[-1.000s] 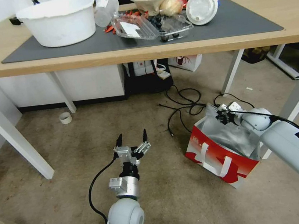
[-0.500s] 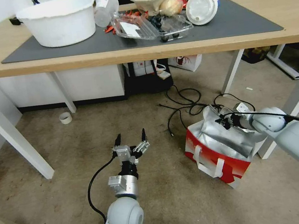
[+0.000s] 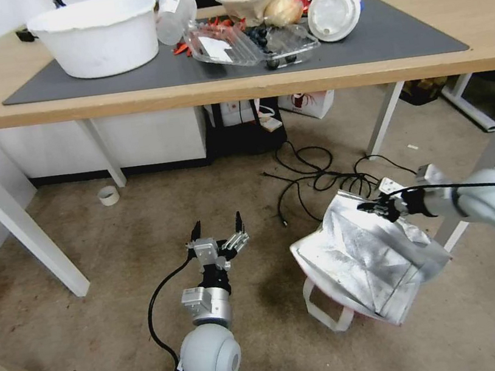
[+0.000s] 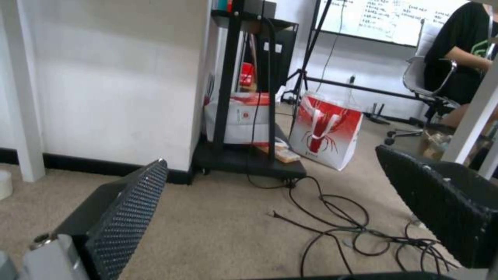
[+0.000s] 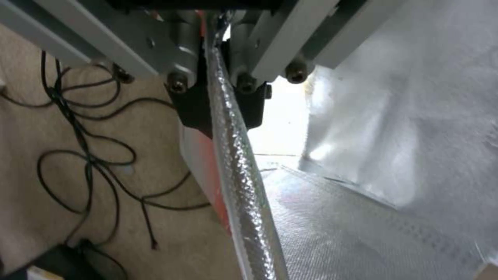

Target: Pick up the food delivery bag from the floor and place it on the table.

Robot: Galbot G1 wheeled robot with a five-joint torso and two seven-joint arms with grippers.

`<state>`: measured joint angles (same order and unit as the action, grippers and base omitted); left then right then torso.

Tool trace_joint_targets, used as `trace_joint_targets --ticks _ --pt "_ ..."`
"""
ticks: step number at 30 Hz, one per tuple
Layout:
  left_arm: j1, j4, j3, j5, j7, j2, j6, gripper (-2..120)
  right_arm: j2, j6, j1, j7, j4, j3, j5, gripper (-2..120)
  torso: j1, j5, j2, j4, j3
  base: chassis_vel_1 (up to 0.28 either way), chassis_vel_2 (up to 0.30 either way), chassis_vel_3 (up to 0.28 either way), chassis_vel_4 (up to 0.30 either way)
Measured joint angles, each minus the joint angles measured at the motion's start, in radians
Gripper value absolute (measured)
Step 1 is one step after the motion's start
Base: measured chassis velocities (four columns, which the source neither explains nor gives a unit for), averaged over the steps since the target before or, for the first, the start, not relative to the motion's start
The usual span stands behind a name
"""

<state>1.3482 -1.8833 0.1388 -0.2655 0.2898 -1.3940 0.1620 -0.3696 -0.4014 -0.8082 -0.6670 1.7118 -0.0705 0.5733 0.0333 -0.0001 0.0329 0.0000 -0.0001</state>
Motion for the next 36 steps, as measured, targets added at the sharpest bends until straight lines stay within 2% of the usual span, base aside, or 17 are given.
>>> trace_joint_targets --ticks 6,12,18,22,25,36 --pt "-0.005 0.007 -0.02 0.013 0.0 -0.003 0.005 100 0.084 0.024 -0.095 -0.107 0.052 -0.137 0.08 0 0.0 0.0003 0.0 -0.0002 0.0 0.0 0.0 0.0 0.0" --pt "-0.007 0.011 -0.025 0.02 -0.001 -0.004 0.012 100 0.133 0.034 -0.122 -0.194 0.079 -0.161 0.126 0 0.0 0.0002 0.0 0.0 0.0 0.0 0.0 0.0 0.0" --pt "-0.007 0.011 -0.023 0.024 0.0 -0.002 0.024 100 0.18 0.009 -0.09 -0.32 0.097 -0.169 0.241 0 0.0 0.0001 0.0 0.0 0.0 0.0 0.0 0.0 0.0" --pt "-0.007 0.011 -0.022 0.024 0.001 -0.001 0.025 100 0.188 -0.009 -0.069 -0.362 0.091 -0.169 0.27 0 0.0 0.0 0.0 0.0001 0.0 0.0 0.0 0.0 0.0" --pt "-0.009 0.01 -0.019 0.024 0.003 0.002 0.027 100 0.196 -0.022 -0.063 -0.436 0.084 -0.167 0.275 0 0.0 0.0002 0.0 0.0 0.0 0.0 0.0 0.0 0.0" --pt "-0.012 0.015 -0.012 0.027 0.007 0.005 0.045 100 0.186 -0.023 -0.05 -0.476 0.085 -0.164 0.275 0 0.0 0.0001 0.0 0.0 0.0 0.0 0.0 0.0 0.0"
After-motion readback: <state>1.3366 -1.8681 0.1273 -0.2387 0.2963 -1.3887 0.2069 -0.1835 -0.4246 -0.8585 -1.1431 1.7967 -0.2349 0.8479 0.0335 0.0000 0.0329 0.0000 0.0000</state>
